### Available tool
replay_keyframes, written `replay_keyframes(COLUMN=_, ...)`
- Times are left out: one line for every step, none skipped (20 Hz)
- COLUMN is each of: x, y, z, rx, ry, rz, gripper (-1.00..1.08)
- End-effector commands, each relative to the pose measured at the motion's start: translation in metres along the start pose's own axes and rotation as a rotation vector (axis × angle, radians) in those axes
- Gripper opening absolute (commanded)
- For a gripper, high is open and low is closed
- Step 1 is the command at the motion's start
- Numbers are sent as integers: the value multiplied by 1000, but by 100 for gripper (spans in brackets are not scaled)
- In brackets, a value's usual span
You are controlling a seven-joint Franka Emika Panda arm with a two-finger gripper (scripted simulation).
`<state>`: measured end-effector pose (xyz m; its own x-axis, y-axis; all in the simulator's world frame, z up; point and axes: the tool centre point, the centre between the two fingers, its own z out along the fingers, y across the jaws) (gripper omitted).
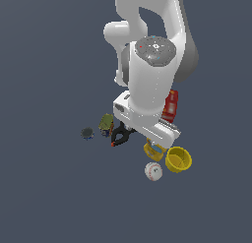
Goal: Pick up a designated object from a clutter of objects.
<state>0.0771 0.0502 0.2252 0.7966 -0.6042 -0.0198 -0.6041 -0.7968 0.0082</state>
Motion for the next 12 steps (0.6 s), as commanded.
replay_keyframes(x=3, y=-7, z=8, rx=1, ry=1, rz=62, gripper=100)
replay_keyframes(x=3, y=-10, z=11, rx=2, ry=1, rz=86, gripper=100)
replay_keyframes(x=4, y=-13, z=14, rx=2, ry=1, rz=110, gripper=100)
replay_keyframes(x=5, y=-16, z=17, rx=3, ry=1, rz=134, gripper=100)
replay_keyframes(x=6, y=-19, z=20, rx=3, ry=2, rz=158, gripper=100)
replay_keyframes(x=7, y=-22, z=24, rx=4, ry=2, rz=182, gripper=100)
replay_keyframes(x=8, y=-25, z=27, rx=4, ry=2, rz=206, gripper=100)
replay_keyframes(x=8, y=-28, z=30, rx=4, ry=3, rz=230, gripper=100)
replay_keyframes(x=9, y=-30, z=34, rx=5, ry=3, rz=254, gripper=100)
replay_keyframes(x=10, y=-33, z=37, rx=5, ry=3, rz=278, gripper=100)
replay_keyframes(x=10, y=-36, z=40, rx=6, ry=4, rz=302, gripper=100)
replay_keyframes(x=11, y=-39, z=44, rx=6, ry=4, rz=326, gripper=100)
